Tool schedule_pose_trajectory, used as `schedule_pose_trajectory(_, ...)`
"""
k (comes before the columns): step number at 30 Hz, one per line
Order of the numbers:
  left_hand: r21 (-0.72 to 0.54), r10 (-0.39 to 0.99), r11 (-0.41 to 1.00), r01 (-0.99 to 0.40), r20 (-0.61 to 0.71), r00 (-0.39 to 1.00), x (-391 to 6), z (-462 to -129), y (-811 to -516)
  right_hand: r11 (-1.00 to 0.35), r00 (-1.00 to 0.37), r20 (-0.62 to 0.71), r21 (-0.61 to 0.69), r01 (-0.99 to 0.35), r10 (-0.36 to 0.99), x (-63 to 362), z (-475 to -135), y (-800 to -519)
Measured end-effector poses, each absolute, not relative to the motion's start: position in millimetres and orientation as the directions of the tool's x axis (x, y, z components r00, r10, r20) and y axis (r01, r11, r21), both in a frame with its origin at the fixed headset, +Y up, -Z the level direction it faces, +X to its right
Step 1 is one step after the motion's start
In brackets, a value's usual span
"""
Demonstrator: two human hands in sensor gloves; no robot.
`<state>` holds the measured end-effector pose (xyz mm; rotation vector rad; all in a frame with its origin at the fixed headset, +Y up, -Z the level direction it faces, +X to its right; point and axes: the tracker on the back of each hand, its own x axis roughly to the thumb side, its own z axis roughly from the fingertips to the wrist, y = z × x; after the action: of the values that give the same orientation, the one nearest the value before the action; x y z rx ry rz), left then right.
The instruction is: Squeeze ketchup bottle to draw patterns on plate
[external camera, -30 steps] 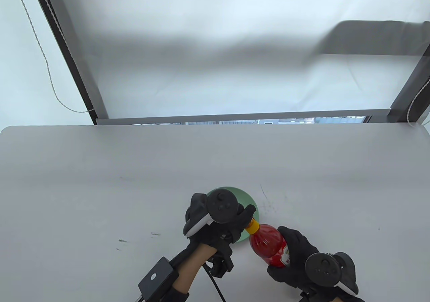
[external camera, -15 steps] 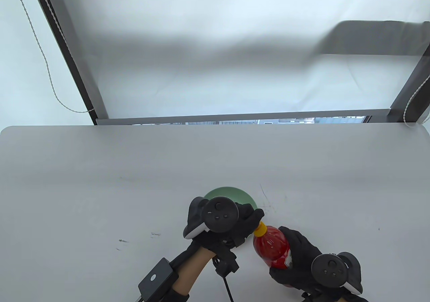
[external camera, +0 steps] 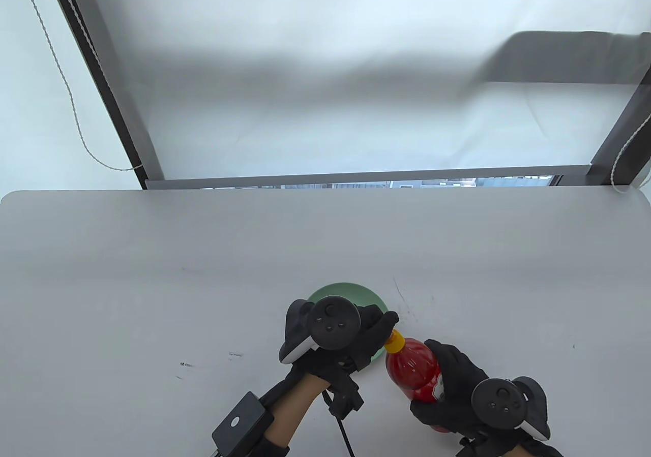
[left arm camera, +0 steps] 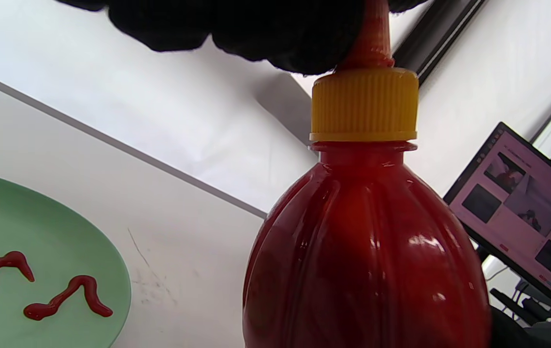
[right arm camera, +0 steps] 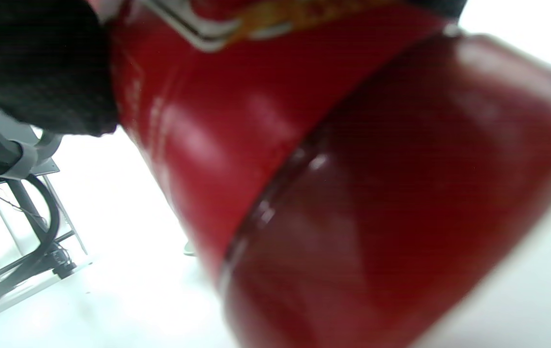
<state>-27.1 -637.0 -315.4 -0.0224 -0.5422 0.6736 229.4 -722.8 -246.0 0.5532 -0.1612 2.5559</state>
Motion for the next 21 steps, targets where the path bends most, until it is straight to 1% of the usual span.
schedule_pose_trajectory(3, -0.152, 0.596, 0.793, -0.59, 0.394, 0.7, -45.5, -311.6, -632.3, -0.833, -0.774, 0.379, -0.015, -0.553, 0.507, 234.2, -244.6, -721.7)
schedule_pose_trajectory(6, -0.128, 0.543, 0.836, -0.533, 0.329, 0.773, -66.8, -305.6, -638.1, -0.81, -0.762, 0.359, -0.029, -0.586, 0.538, 241.2, -244.8, -718.9)
schedule_pose_trajectory(8, -0.17, 0.456, 0.89, -0.423, 0.296, 0.839, -88.6, -300.0, -651.8, -0.787, -0.75, 0.334, -0.038, -0.616, 0.571, 247.3, -246.3, -716.9)
schedule_pose_trajectory(12, -0.155, 0.277, 0.957, -0.244, 0.251, 0.927, -128.5, -288.2, -683.3, -0.764, -0.745, 0.302, -0.077, -0.64, 0.594, 262.4, -249.1, -712.5)
schedule_pose_trajectory(13, -0.163, 0.257, 0.961, -0.222, 0.249, 0.934, -135.4, -285.9, -689.9, -0.762, -0.747, 0.293, -0.085, -0.642, 0.597, 266.7, -249.5, -711.5)
schedule_pose_trajectory(16, -0.236, 0.176, 0.964, -0.123, 0.218, 0.96, -158.1, -280.2, -710.9, -0.731, -0.74, 0.242, -0.143, -0.667, 0.628, 282.2, -253.6, -708.9)
schedule_pose_trajectory(17, -0.265, 0.146, 0.96, -0.088, 0.207, 0.967, -165.8, -280.4, -717.7, -0.718, -0.741, 0.231, -0.19, -0.67, 0.63, 287.6, -254.7, -709.1)
schedule_pose_trajectory(18, -0.282, 0.123, 0.957, -0.065, 0.195, 0.973, -172.8, -281.3, -725.3, -0.708, -0.757, 0.229, -0.266, -0.654, 0.612, 291.6, -256.0, -709.2)
schedule_pose_trajectory(19, -0.292, 0.122, 0.954, -0.064, 0.184, 0.975, -176.1, -282.5, -731.9, -0.706, -0.768, 0.218, -0.304, -0.639, 0.602, 294.4, -258.8, -707.5)
schedule_pose_trajectory(21, -0.383, 0.111, 0.922, -0.047, 0.145, 0.983, -179.2, -285.9, -741.7, -0.696, -0.782, 0.186, -0.366, -0.617, 0.595, 300.5, -268.9, -701.1)
